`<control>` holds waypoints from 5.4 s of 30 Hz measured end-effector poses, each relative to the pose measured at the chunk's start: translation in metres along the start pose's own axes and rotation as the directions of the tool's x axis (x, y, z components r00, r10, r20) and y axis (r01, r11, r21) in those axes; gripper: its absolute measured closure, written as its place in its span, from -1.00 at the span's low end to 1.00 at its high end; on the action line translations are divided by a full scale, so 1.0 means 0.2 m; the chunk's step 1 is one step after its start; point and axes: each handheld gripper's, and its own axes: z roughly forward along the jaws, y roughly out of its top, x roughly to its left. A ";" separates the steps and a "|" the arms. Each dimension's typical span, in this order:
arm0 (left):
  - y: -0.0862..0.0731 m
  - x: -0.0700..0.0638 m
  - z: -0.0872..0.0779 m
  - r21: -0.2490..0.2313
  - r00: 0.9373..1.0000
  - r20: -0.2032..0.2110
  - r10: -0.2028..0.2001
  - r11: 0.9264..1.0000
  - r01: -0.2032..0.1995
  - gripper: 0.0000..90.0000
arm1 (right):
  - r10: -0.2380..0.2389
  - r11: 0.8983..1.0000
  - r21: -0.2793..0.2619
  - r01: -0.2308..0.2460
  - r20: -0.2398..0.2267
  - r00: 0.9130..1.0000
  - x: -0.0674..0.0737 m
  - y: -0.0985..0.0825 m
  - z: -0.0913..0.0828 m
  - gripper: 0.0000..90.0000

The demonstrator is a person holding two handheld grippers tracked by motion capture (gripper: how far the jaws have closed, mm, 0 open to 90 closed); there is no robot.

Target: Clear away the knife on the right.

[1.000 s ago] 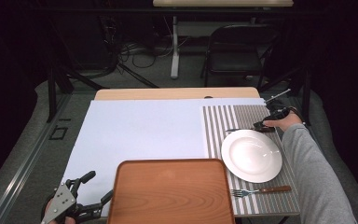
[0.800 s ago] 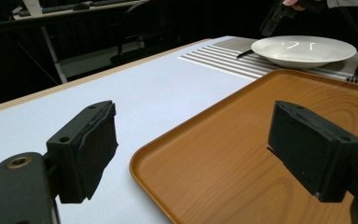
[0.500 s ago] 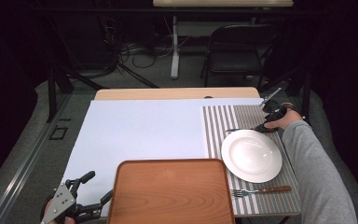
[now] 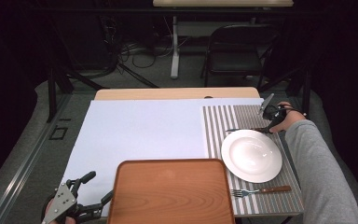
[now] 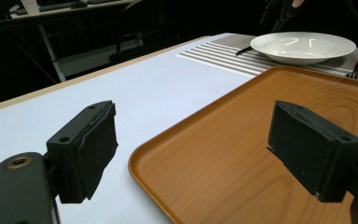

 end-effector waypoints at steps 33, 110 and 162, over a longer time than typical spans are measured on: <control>-0.01 0.00 0.01 0.014 1.000 -0.003 -0.002 1.000 0.002 -0.66 | -0.210 0.973 0.091 0.214 -0.043 0.977 0.03 0.04 0.06 0.36; -0.02 0.01 0.01 0.015 1.000 -0.010 -0.022 1.000 0.023 -0.66 | -0.431 0.888 0.144 0.436 -0.070 0.900 0.06 0.09 0.14 0.68; -0.01 0.00 0.00 0.018 1.000 -0.010 -0.010 1.000 0.010 -0.66 | -0.297 0.953 0.051 0.299 -0.051 0.954 0.03 0.06 -0.03 0.69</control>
